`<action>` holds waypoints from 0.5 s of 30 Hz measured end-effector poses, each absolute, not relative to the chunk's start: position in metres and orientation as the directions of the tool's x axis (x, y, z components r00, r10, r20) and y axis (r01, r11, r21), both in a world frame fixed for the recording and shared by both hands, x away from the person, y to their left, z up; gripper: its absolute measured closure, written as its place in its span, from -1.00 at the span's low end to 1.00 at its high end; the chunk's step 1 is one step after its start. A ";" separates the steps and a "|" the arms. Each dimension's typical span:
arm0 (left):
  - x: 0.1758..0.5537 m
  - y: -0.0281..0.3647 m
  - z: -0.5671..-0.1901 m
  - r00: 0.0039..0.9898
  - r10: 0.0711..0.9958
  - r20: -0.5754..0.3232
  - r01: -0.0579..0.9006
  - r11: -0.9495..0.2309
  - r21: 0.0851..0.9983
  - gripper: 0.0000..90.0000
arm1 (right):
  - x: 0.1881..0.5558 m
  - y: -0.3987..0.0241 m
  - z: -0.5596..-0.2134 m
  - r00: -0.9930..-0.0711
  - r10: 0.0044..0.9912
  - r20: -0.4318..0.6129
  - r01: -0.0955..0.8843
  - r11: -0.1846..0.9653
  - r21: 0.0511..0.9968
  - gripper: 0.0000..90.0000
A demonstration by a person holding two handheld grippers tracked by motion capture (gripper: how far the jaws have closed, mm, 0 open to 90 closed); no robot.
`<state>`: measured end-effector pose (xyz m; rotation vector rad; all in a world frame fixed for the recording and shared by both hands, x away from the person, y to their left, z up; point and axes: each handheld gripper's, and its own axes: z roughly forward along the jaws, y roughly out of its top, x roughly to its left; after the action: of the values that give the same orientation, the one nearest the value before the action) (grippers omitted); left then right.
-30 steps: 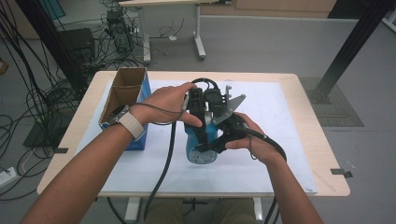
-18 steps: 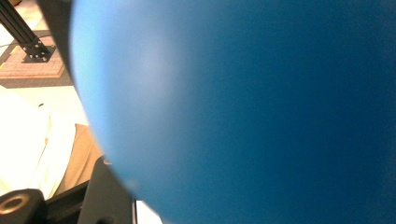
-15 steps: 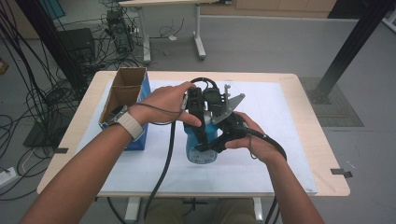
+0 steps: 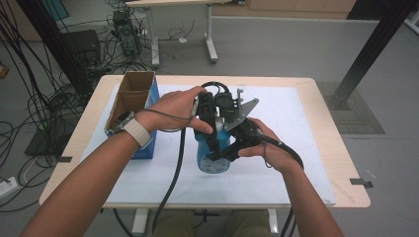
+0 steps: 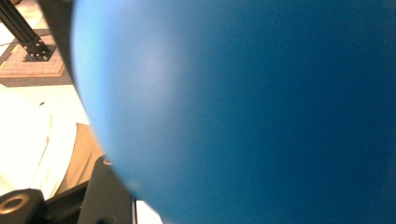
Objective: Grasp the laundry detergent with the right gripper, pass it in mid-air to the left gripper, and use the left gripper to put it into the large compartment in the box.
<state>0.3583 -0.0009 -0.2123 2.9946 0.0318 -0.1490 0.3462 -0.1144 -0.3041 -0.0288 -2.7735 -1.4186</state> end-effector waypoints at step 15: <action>0.357 -0.001 -0.212 0.995 0.011 -0.099 0.024 -0.990 0.139 -0.16 | 0.346 -0.114 -0.305 -1.000 0.000 0.021 0.017 0.583 0.813 -0.03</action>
<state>0.3573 -0.0014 -0.2124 2.9976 0.0265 -0.1475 0.3458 -0.1145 -0.3047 -0.0145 -2.7781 -1.4269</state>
